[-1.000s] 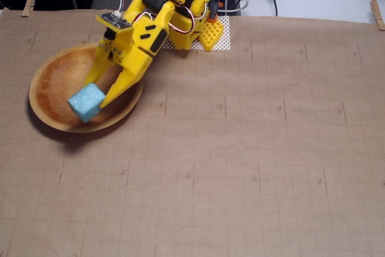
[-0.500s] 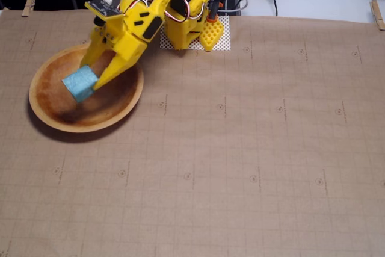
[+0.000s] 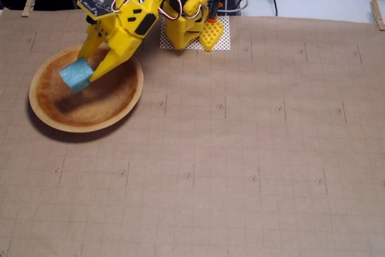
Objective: Grasp a blue block and put it in the bowl.
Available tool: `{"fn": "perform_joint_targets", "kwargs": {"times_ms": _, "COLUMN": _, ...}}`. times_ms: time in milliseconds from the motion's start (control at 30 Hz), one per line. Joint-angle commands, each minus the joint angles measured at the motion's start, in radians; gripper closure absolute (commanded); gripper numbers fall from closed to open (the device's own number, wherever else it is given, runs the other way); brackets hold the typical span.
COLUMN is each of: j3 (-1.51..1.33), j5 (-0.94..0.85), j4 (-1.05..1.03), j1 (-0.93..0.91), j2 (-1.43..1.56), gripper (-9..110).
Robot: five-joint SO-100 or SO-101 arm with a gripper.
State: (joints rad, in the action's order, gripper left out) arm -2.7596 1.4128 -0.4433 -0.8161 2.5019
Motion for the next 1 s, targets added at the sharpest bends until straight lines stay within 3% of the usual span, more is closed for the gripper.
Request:
{"fn": "perform_joint_targets", "kwargs": {"times_ms": 0, "j3": 0.066, "j5": -0.014, "j4": -0.006, "j1": 0.008, "j2": -0.009, "gripper": 105}}
{"fn": "perform_joint_targets", "kwargs": {"times_ms": 633, "j3": 0.153, "j5": -0.012, "j4": 0.005, "j1": 0.046, "j2": -0.262, "gripper": 103}}
{"fn": "perform_joint_targets", "kwargs": {"times_ms": 967, "j3": 0.153, "j5": -0.011, "j4": 0.005, "j1": 0.046, "j2": -0.262, "gripper": 82}}
